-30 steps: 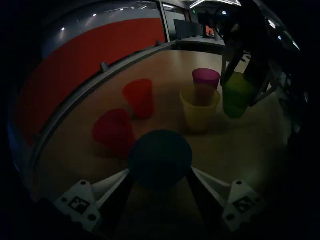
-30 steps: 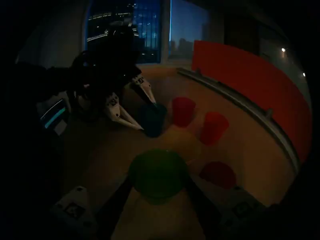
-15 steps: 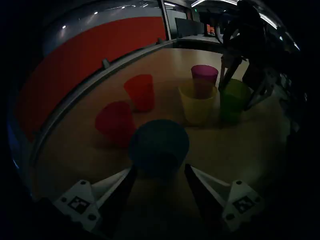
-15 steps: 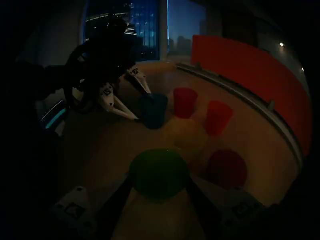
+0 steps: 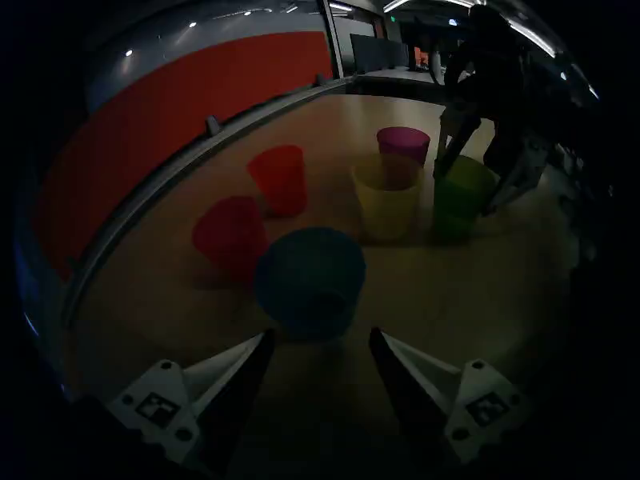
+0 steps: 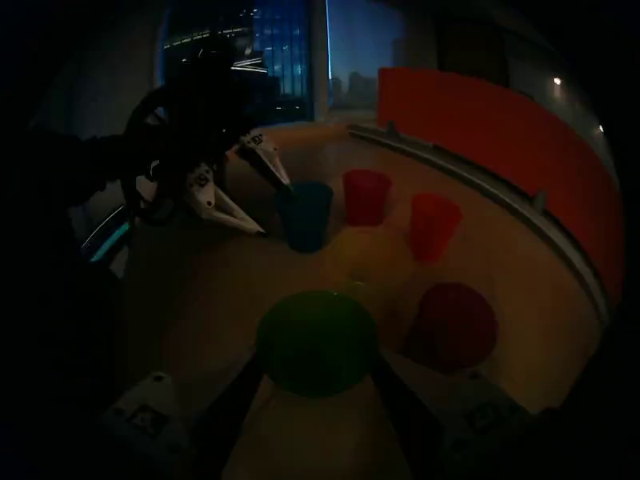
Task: Pour water
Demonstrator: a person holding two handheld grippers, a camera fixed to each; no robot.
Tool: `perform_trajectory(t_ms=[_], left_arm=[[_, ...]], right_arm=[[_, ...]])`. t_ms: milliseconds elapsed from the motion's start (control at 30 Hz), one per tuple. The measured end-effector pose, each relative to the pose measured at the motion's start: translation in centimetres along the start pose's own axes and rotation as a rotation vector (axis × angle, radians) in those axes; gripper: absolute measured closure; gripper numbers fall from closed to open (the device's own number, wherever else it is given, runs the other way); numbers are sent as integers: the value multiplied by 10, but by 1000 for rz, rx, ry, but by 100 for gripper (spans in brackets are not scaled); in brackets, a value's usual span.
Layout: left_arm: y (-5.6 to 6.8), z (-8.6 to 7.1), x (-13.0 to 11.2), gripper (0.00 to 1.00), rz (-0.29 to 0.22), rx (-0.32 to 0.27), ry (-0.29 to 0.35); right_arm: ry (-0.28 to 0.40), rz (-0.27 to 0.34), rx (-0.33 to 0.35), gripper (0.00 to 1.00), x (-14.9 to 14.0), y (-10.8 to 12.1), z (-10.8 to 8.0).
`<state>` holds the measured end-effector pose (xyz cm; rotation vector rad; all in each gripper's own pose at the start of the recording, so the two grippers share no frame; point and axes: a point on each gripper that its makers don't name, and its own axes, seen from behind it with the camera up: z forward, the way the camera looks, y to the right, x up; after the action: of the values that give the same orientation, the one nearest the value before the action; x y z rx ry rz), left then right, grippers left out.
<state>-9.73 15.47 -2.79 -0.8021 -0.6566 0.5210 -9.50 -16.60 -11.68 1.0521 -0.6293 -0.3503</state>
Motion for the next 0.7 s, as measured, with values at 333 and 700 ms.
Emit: perform_trajectory(t_ms=[333, 700], left_arm=[[0, -12, -5, 13, -25, 11, 10], [1, -30, -10, 13, -81, 23, 37]], right_arm=[[-12, 8, -17, 1, -8, -1, -9], [-9, 25, -50, 1, -20, -2, -33]])
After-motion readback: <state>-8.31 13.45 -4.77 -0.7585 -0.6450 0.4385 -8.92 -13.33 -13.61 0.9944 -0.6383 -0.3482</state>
